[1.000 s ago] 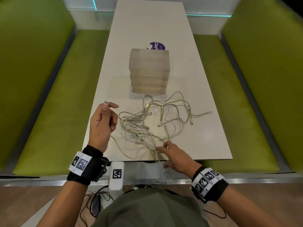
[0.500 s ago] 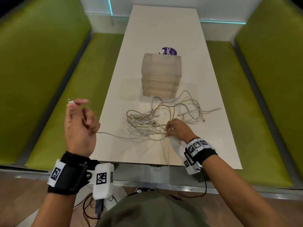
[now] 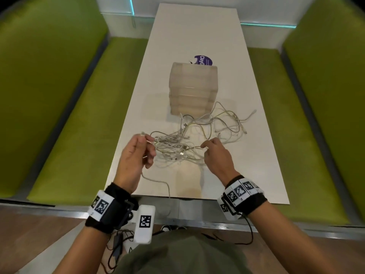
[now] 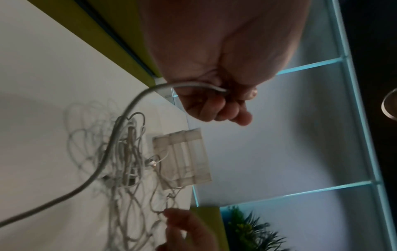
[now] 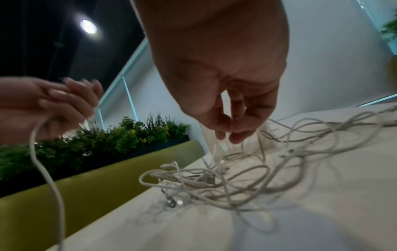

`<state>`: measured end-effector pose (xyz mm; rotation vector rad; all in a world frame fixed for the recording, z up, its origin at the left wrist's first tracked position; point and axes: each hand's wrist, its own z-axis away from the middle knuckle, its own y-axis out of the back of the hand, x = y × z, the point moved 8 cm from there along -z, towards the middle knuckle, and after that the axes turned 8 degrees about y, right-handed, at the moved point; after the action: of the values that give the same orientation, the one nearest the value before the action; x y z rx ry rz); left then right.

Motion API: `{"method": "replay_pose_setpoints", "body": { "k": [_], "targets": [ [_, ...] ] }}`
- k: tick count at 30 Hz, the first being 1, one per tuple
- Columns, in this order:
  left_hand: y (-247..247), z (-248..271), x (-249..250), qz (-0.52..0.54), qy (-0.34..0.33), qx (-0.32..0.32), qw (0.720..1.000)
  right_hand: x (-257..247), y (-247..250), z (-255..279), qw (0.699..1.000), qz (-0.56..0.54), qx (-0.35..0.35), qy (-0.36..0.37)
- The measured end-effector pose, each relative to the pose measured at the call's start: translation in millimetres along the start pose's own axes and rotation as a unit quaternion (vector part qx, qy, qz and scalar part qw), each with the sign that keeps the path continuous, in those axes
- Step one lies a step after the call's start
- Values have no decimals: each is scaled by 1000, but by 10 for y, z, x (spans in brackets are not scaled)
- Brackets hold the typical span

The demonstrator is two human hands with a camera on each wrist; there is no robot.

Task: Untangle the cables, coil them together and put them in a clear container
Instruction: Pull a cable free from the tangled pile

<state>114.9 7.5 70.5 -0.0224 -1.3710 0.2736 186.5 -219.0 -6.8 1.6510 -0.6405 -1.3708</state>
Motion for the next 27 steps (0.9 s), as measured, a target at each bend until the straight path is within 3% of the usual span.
{"method": "replay_pose_setpoints", "body": {
  "k": [3,5,9,12,15,20,24,27],
  "targets": [
    [-41,-30,-238,-39,38,1,999,-145,2,-19,1000,-10,0,-3],
    [-62,-18,-366,-58,68,-9,996,-41,50,-103,998,-27,29,-45],
    [-67,42,-479,-69,91,-39,993,731,367,-208,966,-38,137,-214],
    [-20,51,-471,-74,90,-38,992,1312,413,-216,953,-10,88,-289],
    [-7,24,-432,-73,85,-30,993,1532,385,-306,969,9,36,-244],
    [-54,-41,-398,-70,78,-36,994,1562,437,-338,974,-10,49,-220],
    [-87,-82,-410,-68,74,-41,994,1184,501,-382,985,-32,112,-131],
    [-137,-102,-429,-70,76,-45,994,894,262,-429,992,-46,40,-106]
  ]
}}
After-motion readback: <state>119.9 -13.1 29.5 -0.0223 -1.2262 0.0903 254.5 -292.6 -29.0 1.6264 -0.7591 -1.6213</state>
